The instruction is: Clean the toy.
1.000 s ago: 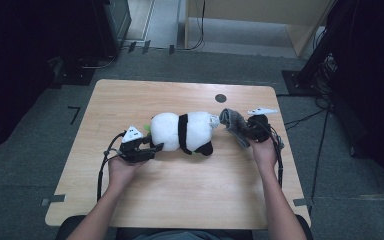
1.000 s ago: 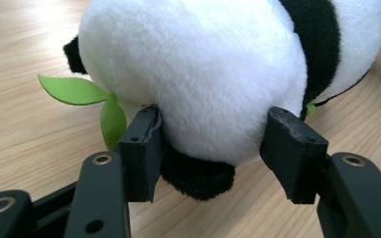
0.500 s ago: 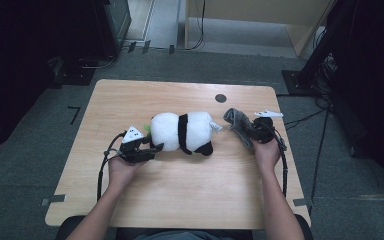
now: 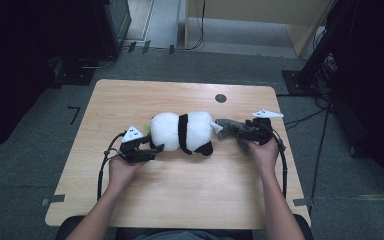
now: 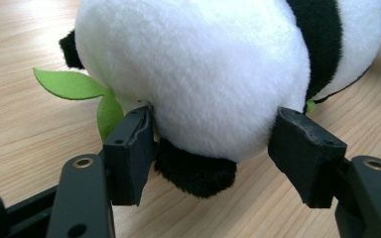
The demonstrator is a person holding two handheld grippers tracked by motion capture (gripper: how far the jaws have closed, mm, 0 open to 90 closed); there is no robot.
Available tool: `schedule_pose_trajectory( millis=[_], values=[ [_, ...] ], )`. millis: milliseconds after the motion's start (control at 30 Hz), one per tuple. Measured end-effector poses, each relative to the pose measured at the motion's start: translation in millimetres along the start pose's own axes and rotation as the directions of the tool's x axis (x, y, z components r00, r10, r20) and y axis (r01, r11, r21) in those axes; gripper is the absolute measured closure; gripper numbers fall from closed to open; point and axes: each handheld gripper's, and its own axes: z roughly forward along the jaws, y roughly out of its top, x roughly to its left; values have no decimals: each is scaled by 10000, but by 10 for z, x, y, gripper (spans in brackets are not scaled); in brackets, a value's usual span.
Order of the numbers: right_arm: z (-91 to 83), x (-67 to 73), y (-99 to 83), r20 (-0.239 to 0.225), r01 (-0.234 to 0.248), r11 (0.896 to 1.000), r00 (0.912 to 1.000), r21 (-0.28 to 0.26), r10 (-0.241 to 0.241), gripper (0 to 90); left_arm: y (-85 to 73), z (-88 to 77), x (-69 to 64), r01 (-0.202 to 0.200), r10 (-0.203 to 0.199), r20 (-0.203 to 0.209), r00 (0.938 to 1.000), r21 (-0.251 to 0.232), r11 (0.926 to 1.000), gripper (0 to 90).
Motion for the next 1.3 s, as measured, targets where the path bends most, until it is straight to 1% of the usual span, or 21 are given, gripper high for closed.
schedule_pose_trajectory(
  millis=[67, 200, 300, 367, 433, 533, 600, 767, 867, 967, 1000, 1067, 1167, 1233, 1300],
  values=[
    [-14, 46, -7, -140, 126, 9999, 9998, -55, -127, 298, 0, 1, 0, -24, 24, 2, 10000, -12, 10000, 337],
    [-44, 143, -2, -419, 195, 9998, 9989, -100, -199, 281, 4, 4, 2, -17, 17, 44, 10000, -48, 10000, 332],
    [-57, 233, 1, -436, 504, 9986, 9977, -153, -511, 272, 7, 15, 5, -5, 6, 66, 10000, -87, 10000, 322],
    [-72, 292, -1, -469, 626, 9976, 9968, -308, -640, 262, 11, 24, 5, 41, -41, 60, 10000, -103, 9999, 316],
    [-97, 346, 6, -666, 583, 9971, 9959, -483, -614, 259, 12, 29, 4, 41, -41, 53, 10000, -126, 9999, 315],
    [-136, 439, 19, -923, 684, 9947, 9929, -769, -754, 255, 11, 28, 4, -24, 25, 36, 10000, -117, 9999, 315],
    [-159, 509, 21, -1146, 737, 9933, 9899, -887, -837, 255, 12, 27, 2, -37, 37, 24, 10000, -126, 9999, 315],
    [-184, 682, 11, -1485, 989, 9902, 9824, -987, -1129, 250, 13, 28, 2, -97, 98, 13, 10000, -158, 9998, 315],
    [-181, 766, 12, -1697, 1137, 9871, 9766, -1128, -1318, 219, 13, 27, 1, -162, 162, -9, 9999, -186, 9997, 313],
    [-159, 867, 16, -1838, 1396, 9825, 9697, -1230, -1608, 193, 16, 30, 2, -152, 151, -13, 9999, -213, 9997, 312],
    [-150, 901, 15, -1943, 1488, 9810, 9659, -1242, -1711, 188, 17, 31, 3, -149, 149, -7, 9999, -218, 9997, 312],
    [-124, 962, 13, -2241, 1501, 9804, 9585, -1280, -1760, 187, 19, 32, 5, -131, 131, 3, 9999, -208, 9997, 311],
    [-73, 1034, 0, -2374, 1702, 9777, 9515, -1234, -1956, 177, 20, 38, 6, -104, 105, 22, 9999, -228, 9997, 311],
    [-21, 1069, -13, -2338, 1761, 9774, 9516, -1167, -1994, 166, 23, 43, 7, -107, 108, 25, 9999, -245, 9996, 311],
    [43, 1099, -23, -2193, 1780, 9780, 9553, -1089, -1983, 166, 26, 48, 7, -98, 99, 29, 9999, -253, 9996, 312]
  ],
)
